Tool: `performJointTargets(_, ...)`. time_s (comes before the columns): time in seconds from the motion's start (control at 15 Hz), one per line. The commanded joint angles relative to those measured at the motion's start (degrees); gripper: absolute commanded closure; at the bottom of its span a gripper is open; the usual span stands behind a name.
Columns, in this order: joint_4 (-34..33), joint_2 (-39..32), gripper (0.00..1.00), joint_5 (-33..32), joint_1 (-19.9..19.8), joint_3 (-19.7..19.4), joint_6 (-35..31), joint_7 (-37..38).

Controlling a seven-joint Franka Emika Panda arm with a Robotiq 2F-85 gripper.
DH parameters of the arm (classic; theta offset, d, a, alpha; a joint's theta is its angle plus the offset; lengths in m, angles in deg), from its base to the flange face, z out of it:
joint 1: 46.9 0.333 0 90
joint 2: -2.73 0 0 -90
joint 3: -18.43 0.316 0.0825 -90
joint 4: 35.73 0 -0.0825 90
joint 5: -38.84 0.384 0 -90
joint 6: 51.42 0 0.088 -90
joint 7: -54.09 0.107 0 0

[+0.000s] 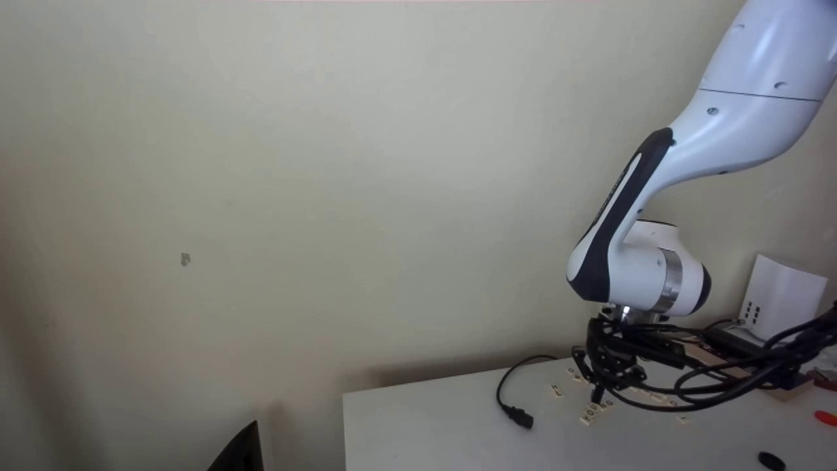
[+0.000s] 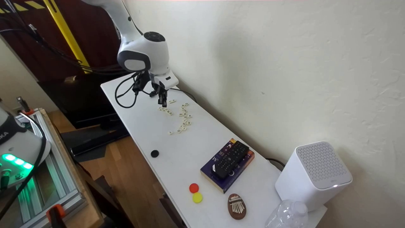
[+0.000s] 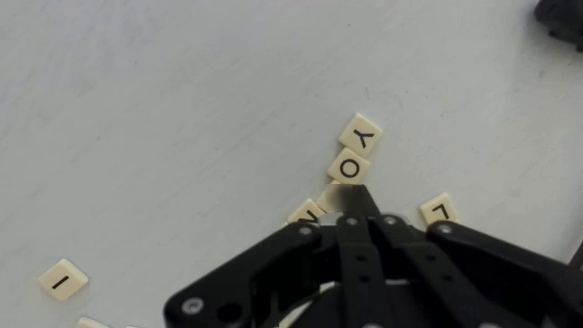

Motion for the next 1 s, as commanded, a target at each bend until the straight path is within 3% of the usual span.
performJointTargets(0.0, 1.33, 0.50, 1.00, -5.61, -2.45, 1.81, -1.55, -1.89)
performJointTargets(0.47, 1.34, -0.32, 1.00, -16.13, -4.91, 2.82, -1.42, -4.00)
performJointTargets(0.93, 2.34, -0.80, 1.00, -22.09, -6.88, 4.17, -4.78, -7.22)
